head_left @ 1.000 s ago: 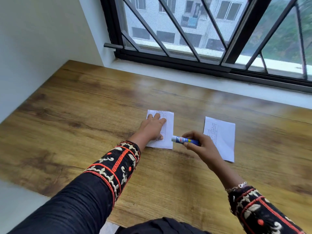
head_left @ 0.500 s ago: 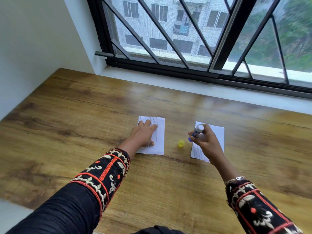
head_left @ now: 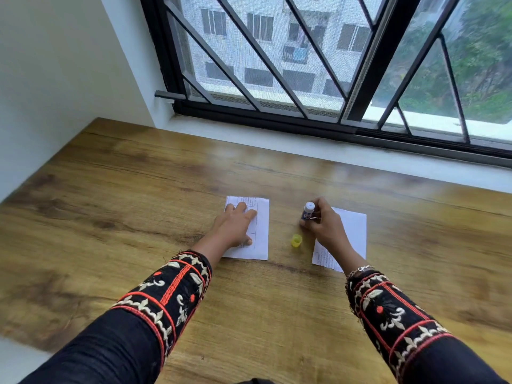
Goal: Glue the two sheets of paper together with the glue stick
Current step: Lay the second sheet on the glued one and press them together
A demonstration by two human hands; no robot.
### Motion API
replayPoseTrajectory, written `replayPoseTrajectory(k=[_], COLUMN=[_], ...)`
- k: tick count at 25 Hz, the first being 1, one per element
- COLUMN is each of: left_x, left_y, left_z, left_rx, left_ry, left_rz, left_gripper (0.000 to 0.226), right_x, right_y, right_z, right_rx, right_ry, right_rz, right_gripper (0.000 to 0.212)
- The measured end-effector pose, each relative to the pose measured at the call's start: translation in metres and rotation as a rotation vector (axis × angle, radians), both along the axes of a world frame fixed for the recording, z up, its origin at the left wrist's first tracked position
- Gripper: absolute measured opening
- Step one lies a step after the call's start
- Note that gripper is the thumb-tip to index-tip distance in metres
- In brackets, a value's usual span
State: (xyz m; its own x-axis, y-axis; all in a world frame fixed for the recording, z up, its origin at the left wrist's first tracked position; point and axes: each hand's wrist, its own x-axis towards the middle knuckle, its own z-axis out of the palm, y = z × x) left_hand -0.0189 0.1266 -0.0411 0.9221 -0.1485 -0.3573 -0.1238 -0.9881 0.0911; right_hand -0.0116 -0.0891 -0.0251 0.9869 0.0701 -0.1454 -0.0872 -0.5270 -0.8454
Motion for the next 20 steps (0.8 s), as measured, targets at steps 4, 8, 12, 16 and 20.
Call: replayPoseTrajectory(k=[4,8,12,16,20], left_x=[-0.001,-0.001,-0.002,-0.002,-0.003], left_y=[0.000,0.000,-0.001,-0.001,-0.003], left_z=[0.001,0.002,0.003,0.004,0.004], left_rx=[-0.002,-0.005,-0.002,-0.002,-0.001], left_ry=[-0.004,0.000,-0.001,-0.007,-0.008], left_rz=[-0.003,-0.001,-0.001,-0.004,0.002], left_gripper=[0.070,0.072,0.070,0.069,0.070], right_x=[-0.001,-0.002,-0.006,-0.014,-0.017], right_y=[-0.001,-0.004,-0.020,-0.056,-0.074], right_z=[-0.002,-0.003,-0.003,-0.010,-0.021], right_rx=[-0.028,0.009,0.080,-0.112,-0.399], right_ry=[0.001,0.013,-0.070,-0.146,0.028], right_rz=[-0.006,0.000,-0.118,-0.465,-0.582], right_gripper=[0.028,0.030,0.035,0.027,0.034])
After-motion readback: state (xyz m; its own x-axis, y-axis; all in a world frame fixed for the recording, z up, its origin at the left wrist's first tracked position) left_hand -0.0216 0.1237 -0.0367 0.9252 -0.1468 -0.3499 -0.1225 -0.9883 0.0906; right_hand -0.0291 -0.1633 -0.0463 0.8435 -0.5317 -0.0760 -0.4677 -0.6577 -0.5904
